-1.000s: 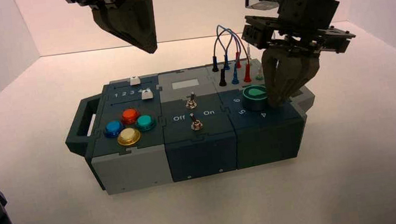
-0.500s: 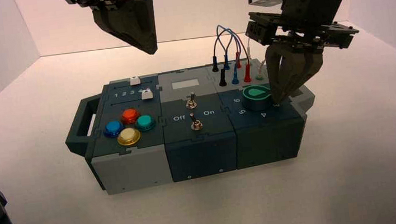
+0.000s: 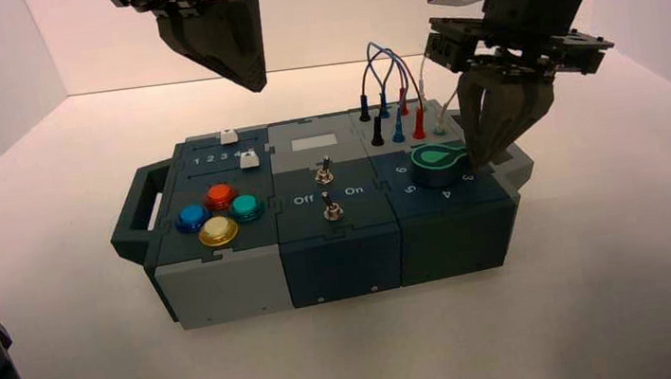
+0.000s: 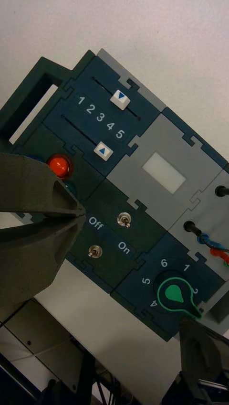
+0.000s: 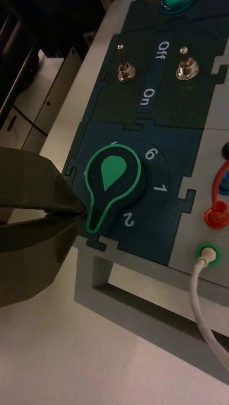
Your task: Turn the knob to position 2.
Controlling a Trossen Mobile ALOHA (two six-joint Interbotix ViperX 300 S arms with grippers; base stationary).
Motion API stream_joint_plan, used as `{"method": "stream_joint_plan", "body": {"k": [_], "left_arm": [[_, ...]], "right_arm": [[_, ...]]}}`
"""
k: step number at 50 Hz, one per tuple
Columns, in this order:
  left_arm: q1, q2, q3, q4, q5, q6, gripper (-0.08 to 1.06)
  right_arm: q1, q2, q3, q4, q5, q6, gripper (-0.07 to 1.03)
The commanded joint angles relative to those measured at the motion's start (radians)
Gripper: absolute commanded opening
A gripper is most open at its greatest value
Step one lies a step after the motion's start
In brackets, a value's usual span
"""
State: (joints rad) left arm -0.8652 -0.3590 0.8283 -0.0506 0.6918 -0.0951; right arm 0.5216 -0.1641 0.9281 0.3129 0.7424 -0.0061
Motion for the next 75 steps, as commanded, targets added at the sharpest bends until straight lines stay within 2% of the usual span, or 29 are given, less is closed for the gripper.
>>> {"method": "stream_joint_plan", "body": {"k": [1, 75], "left_arm": [[-0.002, -0.006, -0.031, 0.000, -0.005, 0.000, -0.03], [-0.002, 0.023, -0.031, 0.003, -0.008, 0.000, -0.03]], "right_arm": [[-0.009, -0.018, -0.029, -0.003, 0.002, 0.003, -0.02], [-0.012, 0.026, -0.072, -0.034, -0.005, 0.002, -0.02]]}}
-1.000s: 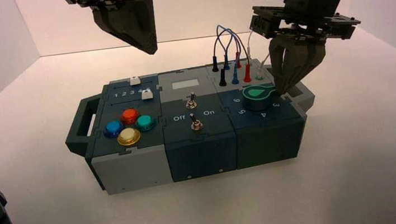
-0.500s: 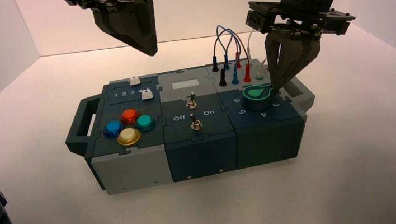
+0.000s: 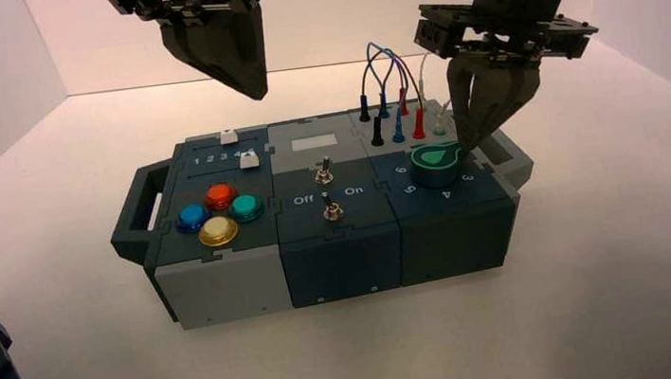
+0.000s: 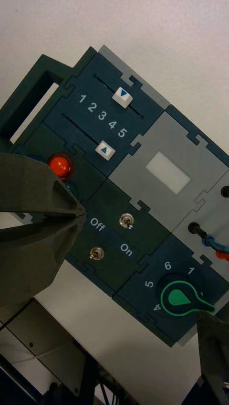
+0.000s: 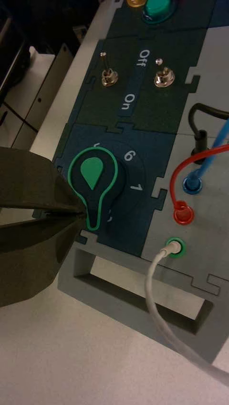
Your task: Turn the knob to position 2.
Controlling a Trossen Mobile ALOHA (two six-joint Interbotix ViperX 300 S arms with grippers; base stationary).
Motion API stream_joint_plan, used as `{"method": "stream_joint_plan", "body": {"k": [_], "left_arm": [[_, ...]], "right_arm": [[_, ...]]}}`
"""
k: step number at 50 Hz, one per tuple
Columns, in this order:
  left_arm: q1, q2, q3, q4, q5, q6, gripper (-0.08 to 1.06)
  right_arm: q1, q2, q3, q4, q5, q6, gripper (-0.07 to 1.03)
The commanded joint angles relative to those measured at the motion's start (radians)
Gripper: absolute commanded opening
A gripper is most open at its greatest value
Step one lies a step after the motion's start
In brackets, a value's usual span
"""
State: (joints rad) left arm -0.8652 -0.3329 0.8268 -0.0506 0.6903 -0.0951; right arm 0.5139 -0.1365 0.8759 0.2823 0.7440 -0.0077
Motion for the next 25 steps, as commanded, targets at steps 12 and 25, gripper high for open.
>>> {"method": "stream_joint_plan", "body": {"k": [12, 25], "left_arm": [[-0.002, -0.002, -0.029, 0.000, -0.006, 0.000, -0.03], [-0.002, -0.005, -0.029, 0.000, -0.006, -0.002, -0.03]], "right_arm": [[-0.005, 0.000, -0.025, -0.005, 0.000, 0.002, -0.02], [-0.005, -0.020, -0.011, -0.005, 0.015, 0.002, -0.02]]}}
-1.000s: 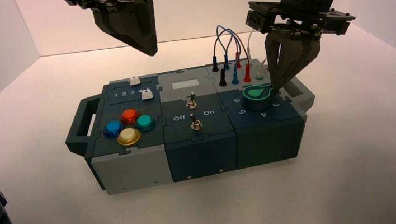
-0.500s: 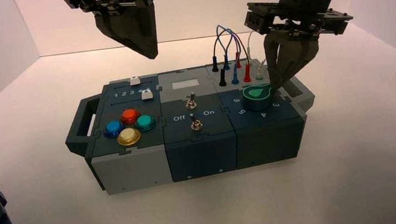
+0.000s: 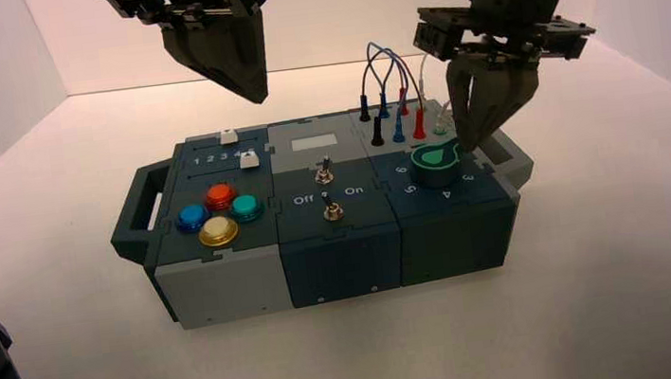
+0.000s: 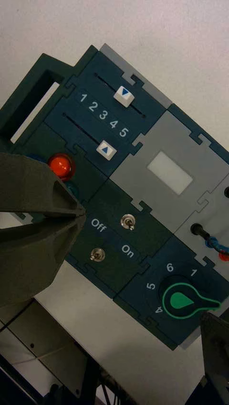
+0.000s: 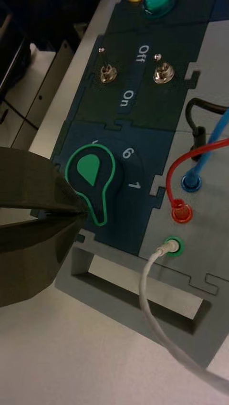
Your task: Turn the knob to position 2.
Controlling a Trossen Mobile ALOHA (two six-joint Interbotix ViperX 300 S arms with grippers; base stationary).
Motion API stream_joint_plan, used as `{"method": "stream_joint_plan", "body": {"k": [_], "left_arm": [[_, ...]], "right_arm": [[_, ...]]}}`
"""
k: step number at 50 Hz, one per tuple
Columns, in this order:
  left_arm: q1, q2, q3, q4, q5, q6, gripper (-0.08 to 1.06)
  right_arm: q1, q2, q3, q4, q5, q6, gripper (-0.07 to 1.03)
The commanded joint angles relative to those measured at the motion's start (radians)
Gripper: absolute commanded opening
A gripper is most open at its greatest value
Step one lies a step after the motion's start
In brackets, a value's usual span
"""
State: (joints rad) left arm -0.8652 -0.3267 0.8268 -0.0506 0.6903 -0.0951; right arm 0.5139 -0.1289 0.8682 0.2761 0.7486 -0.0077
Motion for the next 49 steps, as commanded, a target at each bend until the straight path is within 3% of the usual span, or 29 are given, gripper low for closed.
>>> {"method": "stream_joint_plan", "body": {"k": [1, 14, 26, 36, 49], "left_arm": [[0.000, -0.012, -0.029, 0.003, -0.006, -0.002, -0.03], [0.005, -0.048, -0.029, 0.000, -0.005, -0.005, -0.03], [0.054, -0.080, -0.021, 0.014, 0.000, -0.002, -0.03], [0.069, -0.095, -0.002, 0.023, 0.002, -0.002, -0.03], [0.077, -0.098, 0.017, 0.023, -0.005, -0.018, -0.03]], "right_arm": [[-0.005, -0.034, -0.003, 0.000, 0.012, 0.002, -0.02], [-0.005, -0.126, 0.014, -0.032, 0.075, 0.005, -0.02], [-0.003, -0.222, 0.061, -0.038, 0.132, -0.003, -0.02], [0.002, -0.296, 0.104, -0.043, 0.141, -0.008, -0.02], [0.005, -0.333, 0.103, -0.041, 0.144, -0.014, -0.02]]}}
